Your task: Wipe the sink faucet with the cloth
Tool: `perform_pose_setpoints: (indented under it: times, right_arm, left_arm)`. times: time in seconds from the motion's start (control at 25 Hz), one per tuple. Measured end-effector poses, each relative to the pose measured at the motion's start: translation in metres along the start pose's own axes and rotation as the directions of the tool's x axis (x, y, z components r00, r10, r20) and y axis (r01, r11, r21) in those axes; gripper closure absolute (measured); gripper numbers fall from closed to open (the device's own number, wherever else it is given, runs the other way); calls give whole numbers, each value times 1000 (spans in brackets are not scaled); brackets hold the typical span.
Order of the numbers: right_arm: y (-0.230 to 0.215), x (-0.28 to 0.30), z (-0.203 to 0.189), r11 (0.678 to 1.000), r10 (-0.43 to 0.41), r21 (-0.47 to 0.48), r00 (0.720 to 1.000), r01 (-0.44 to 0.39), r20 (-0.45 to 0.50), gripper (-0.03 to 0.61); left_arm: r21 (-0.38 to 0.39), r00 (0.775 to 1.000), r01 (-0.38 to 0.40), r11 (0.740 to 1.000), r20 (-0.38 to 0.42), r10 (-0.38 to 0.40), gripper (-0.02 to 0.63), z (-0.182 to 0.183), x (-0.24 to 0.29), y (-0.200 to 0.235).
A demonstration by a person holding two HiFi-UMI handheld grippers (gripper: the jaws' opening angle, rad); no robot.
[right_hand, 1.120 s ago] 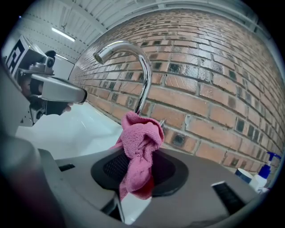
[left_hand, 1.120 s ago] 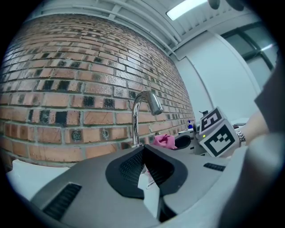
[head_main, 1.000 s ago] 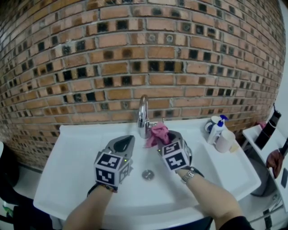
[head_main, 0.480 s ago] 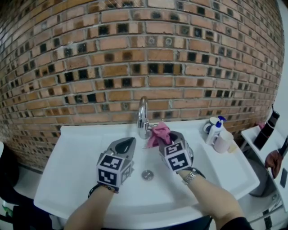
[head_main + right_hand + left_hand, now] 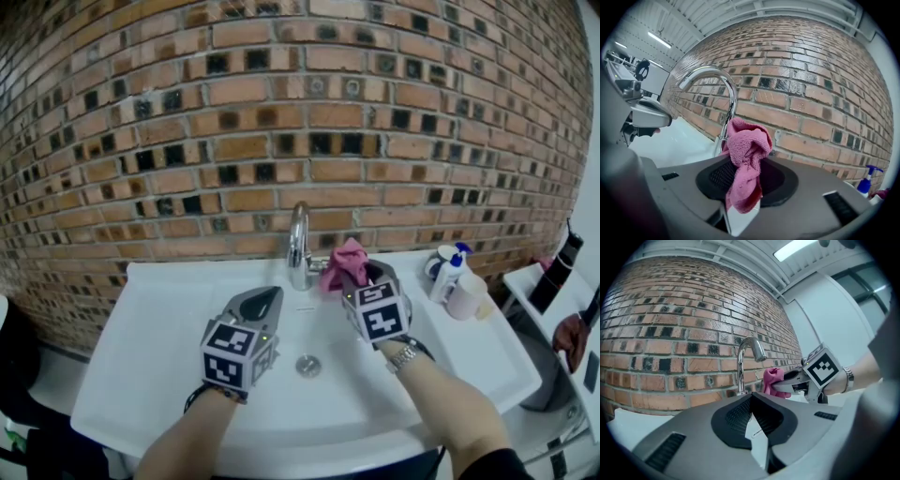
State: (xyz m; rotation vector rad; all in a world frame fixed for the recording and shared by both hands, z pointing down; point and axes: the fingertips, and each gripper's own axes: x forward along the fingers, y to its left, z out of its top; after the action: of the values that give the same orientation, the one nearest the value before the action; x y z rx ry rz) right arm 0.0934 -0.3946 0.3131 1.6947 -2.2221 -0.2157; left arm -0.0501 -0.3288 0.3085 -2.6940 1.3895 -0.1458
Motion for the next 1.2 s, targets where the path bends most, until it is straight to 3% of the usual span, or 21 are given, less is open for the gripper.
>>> perform_pose_setpoints:
  times: [0.56, 1.2]
  right_arm:
    - [-15, 24, 12, 1000, 7, 24, 999, -8, 33, 446]
    - [-16, 56, -24, 998, 28, 62, 997, -24, -70, 448]
  left_arm:
    - [3, 1000, -9, 1000, 7, 9, 607, 2, -1, 4]
    - [11, 1000, -13, 1000, -2, 13, 607, 1, 1, 6]
